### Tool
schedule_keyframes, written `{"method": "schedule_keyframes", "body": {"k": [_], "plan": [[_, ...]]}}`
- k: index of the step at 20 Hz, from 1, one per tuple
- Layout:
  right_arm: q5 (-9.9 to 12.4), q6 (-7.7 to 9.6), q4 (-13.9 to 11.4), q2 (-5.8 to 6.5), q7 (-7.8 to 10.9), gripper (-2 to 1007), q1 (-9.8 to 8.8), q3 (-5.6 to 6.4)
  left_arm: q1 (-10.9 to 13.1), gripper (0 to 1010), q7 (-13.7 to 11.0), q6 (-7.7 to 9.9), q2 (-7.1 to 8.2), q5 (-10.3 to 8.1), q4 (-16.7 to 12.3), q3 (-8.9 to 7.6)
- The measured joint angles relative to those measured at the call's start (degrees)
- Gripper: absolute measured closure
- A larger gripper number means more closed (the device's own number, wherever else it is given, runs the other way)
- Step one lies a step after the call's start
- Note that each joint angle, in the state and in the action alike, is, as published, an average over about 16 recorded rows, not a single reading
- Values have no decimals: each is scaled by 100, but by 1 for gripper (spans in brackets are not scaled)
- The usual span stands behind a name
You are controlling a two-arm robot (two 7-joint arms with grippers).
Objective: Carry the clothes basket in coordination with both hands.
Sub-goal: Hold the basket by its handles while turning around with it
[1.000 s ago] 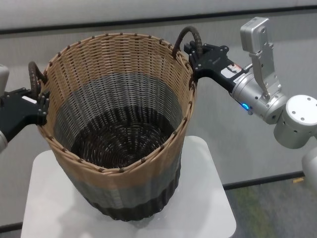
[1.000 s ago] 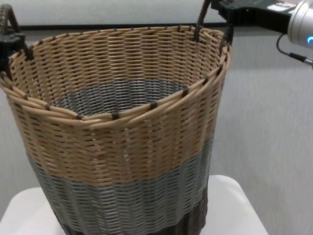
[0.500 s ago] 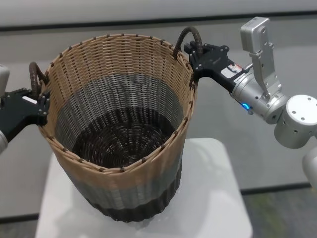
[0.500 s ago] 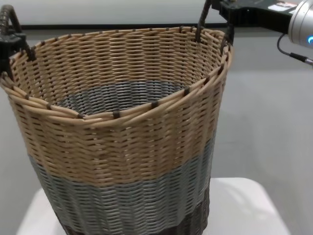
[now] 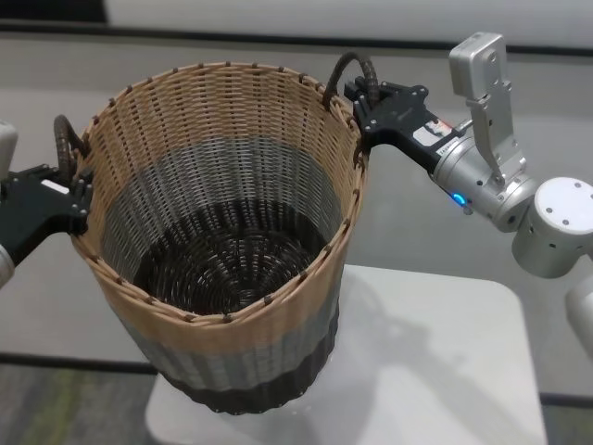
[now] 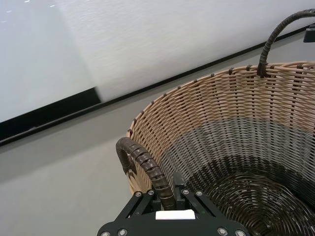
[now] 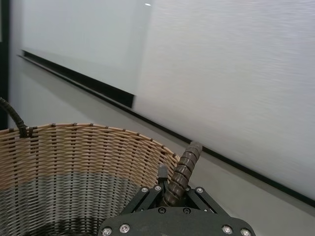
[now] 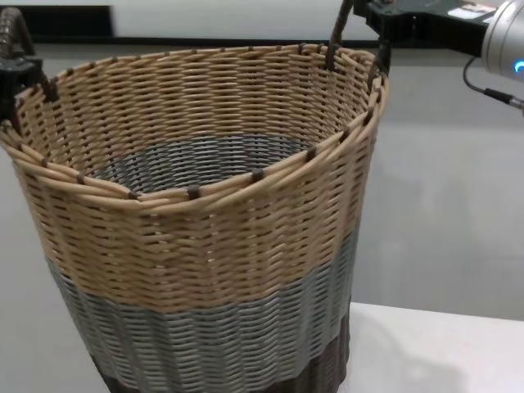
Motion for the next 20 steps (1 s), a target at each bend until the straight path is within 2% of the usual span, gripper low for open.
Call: {"method": "schedule_keyframes", "body": {"k": [20], "plan": [[0, 0, 0, 1, 0, 929, 0, 0, 0, 845, 0, 0, 0, 0, 0, 0]]}}
